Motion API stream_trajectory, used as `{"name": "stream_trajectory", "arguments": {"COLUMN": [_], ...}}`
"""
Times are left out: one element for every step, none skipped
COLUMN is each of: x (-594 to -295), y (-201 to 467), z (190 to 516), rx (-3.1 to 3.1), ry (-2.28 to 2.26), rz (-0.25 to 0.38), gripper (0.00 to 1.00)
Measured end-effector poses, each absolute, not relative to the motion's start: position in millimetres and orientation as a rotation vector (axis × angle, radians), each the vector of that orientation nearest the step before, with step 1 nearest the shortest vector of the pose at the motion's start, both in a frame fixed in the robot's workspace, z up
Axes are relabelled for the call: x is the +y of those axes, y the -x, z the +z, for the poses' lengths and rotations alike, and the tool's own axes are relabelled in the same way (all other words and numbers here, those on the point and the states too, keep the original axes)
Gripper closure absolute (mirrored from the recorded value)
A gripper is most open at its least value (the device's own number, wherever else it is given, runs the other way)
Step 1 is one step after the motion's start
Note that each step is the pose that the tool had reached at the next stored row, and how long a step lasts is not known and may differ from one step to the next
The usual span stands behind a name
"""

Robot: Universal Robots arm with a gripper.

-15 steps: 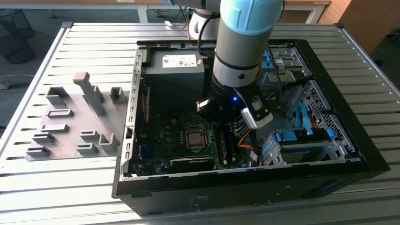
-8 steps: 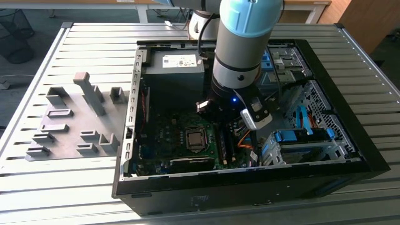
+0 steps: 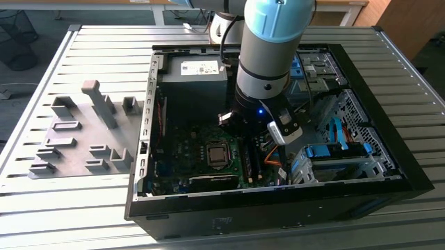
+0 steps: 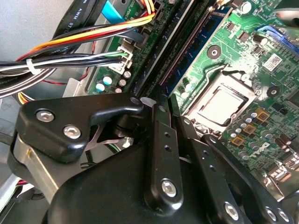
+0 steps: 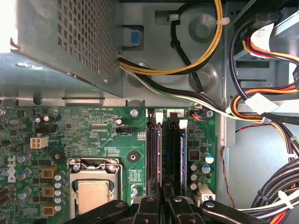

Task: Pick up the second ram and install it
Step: 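Insert the second ram into the second slot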

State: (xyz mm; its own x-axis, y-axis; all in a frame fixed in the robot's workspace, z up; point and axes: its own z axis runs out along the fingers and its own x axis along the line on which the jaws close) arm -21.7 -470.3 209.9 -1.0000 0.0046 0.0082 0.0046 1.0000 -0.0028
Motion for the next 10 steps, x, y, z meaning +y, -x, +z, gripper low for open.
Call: {"name": "stream_trajectory", "arguments": {"x": [-470.3,-470.3,-470.3,-470.3,-470.3,-470.3,-470.3,-470.3,-470.3,-470.3], "y": [21.7,21.7,21.7,21.7,21.7,21.7,21.7,21.7,21.7,21.7], "z": [209.9,209.9,209.9,209.9,209.8,209.8,209.9,209.9,210.1,211.0], "rx": [-3.133,-3.133,-3.133,-3.133,-3.133,-3.133,-3.133,-3.133,-3.133,-3.133], "ry": [0.007,0.007,0.007,0.007,0.007,0.007,0.007,0.007,0.007,0.007], "rz": [0.004,0.004,0.004,0.004,0.004,0.004,0.004,0.004,0.004,0.004], "gripper": [0.86,0.86,0.84,0.84,0.78,0.78,0.78,0.78,0.78,0.78]}}
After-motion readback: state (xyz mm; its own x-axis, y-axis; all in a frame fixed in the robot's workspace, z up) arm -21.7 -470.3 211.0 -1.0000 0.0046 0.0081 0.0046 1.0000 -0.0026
